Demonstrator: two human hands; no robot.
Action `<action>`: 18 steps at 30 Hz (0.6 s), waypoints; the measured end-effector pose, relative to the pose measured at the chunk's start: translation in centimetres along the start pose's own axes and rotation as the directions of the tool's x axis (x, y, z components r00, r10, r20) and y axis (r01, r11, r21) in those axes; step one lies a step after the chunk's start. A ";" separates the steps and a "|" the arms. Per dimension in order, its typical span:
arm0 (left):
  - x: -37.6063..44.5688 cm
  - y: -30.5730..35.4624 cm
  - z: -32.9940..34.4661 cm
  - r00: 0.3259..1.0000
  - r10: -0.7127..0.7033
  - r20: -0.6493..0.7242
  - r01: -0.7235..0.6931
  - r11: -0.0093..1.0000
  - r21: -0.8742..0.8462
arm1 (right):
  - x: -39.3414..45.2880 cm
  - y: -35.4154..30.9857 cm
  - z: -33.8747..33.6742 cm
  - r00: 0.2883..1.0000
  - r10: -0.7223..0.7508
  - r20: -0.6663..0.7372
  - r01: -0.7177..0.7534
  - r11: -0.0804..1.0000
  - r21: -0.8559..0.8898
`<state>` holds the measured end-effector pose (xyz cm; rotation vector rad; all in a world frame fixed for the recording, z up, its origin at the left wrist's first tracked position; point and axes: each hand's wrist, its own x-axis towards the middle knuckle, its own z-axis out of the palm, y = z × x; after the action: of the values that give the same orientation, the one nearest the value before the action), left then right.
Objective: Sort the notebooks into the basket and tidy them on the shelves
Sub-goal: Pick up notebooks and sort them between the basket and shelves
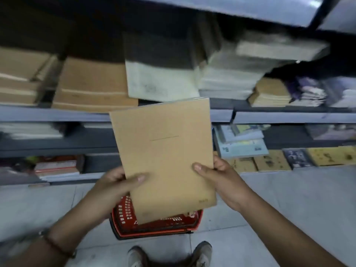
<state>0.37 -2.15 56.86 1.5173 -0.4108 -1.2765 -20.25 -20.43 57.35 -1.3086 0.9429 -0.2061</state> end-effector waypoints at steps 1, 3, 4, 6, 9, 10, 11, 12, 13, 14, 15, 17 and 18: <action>-1.1 1.1 1.5 0.996 -0.047 0.072 0.046 0.999 0.013 | -1.9 -2.3 -0.7 0.999 -0.039 -0.014 0.039 0.999 0.011; -3.1 3.2 4.6 0.979 -0.098 0.179 0.090 0.995 0.051 | -5.4 -6.5 -2.3 0.993 -0.111 -0.042 0.112 0.994 0.012; -4.1 4.5 6.0 0.972 -0.104 0.209 0.091 0.993 0.068 | -7.1 -8.3 -3.1 0.988 -0.144 -0.056 0.144 0.990 0.004; -5.6 7.0 8.5 0.970 -0.070 0.234 0.054 0.996 0.074 | -10.3 -11.2 -4.6 0.977 -0.194 -0.090 0.193 0.981 -0.027; -7.7 11.0 11.6 0.972 0.034 0.231 -0.060 0.993 0.106 | -14.3 -14.2 -6.6 0.952 -0.250 -0.178 0.249 0.968 -0.030; -8.3 12.3 12.5 0.972 0.067 0.225 -0.089 0.992 0.090 | -15.5 -14.9 -7.2 0.940 -0.265 -0.214 0.269 0.963 -0.012; -8.8 13.5 13.6 0.969 0.099 0.225 -0.117 0.991 0.065 | -16.5 -15.5 -8.0 0.929 -0.276 -0.249 0.286 0.958 0.006; -9.3 14.5 14.6 0.966 0.125 0.227 -0.138 0.990 0.042 | -17.5 -16.1 -8.6 0.919 -0.284 -0.274 0.301 0.953 0.022; -9.8 15.5 15.6 0.960 0.149 0.239 -0.161 0.986 0.034 | -18.4 -16.7 -9.2 0.909 -0.292 -0.296 0.317 0.947 0.040; -10.2 16.5 16.6 0.952 0.174 0.251 -0.190 0.981 0.043 | -19.0 -17.2 -10.0 0.898 -0.299 -0.322 0.335 0.940 0.062; -10.4 17.2 17.6 0.948 0.199 0.249 -0.220 0.974 0.056 | -19.6 -17.6 -10.8 0.889 -0.300 -0.346 0.348 0.934 0.086; -10.5 18.4 19.7 0.945 0.252 0.208 -0.274 0.958 0.086 | -20.3 -18.2 -12.7 0.876 -0.304 -0.375 0.368 0.923 0.111; -10.4 18.7 20.8 0.945 0.278 0.171 -0.298 0.950 0.099 | -20.7 -18.4 -13.6 0.874 -0.304 -0.378 0.370 0.922 0.115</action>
<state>-14.86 -11.24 80.86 1.4018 -0.7972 -1.1552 -35.86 -22.98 83.85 -1.2784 0.9601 -0.8096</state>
